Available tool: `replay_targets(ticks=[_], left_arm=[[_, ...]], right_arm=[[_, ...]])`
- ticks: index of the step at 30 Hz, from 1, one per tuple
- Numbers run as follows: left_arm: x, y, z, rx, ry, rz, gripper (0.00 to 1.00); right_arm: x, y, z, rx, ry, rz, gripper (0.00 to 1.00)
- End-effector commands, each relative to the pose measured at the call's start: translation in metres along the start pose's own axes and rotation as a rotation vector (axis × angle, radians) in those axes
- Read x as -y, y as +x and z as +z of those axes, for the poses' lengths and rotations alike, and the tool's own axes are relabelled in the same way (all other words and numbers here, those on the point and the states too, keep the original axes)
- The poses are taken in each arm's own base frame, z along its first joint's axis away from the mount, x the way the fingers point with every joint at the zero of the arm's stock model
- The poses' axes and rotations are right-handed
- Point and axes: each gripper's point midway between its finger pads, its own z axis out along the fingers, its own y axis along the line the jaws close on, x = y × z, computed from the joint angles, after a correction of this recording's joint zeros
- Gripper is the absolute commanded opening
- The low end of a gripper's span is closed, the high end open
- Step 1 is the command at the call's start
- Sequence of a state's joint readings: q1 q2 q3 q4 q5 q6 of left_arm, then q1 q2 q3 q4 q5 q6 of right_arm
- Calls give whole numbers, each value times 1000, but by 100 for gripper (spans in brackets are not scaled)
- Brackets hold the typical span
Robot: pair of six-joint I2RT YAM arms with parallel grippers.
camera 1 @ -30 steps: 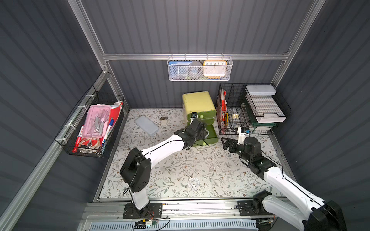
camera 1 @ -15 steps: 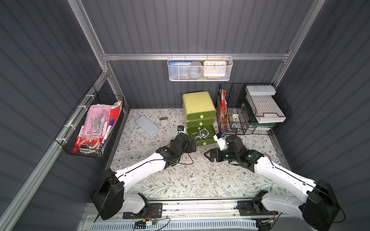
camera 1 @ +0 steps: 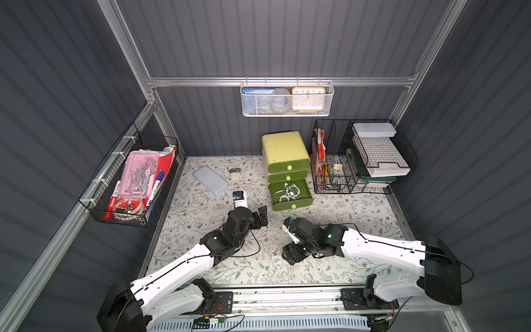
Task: Place the wired earphones into the drawer by color
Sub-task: Pick up the wired earphones from the center of the board.
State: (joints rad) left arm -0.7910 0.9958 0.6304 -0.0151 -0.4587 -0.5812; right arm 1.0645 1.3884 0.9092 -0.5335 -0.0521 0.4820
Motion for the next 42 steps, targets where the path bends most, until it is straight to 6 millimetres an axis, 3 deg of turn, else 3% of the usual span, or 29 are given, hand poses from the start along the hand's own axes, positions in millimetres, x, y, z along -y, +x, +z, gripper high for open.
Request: replay_targets(ticks=[1, 9, 21, 42], left_arm=[[-6, -6, -3, 47, -11, -47, 99], [-15, -4, -9, 64, -24, -83, 99], [-27, -23, -34, 163, -33, -161, 99], [-36, -38, -57, 242, -31, -225, 99]], right_arm=[[3, 8, 5, -37, 86, -18, 76], [-7, 8, 28, -87, 147, -112, 71], [-5, 3, 52, -128, 209, -166, 62], [-2, 6, 79, -190, 248, -182, 50]])
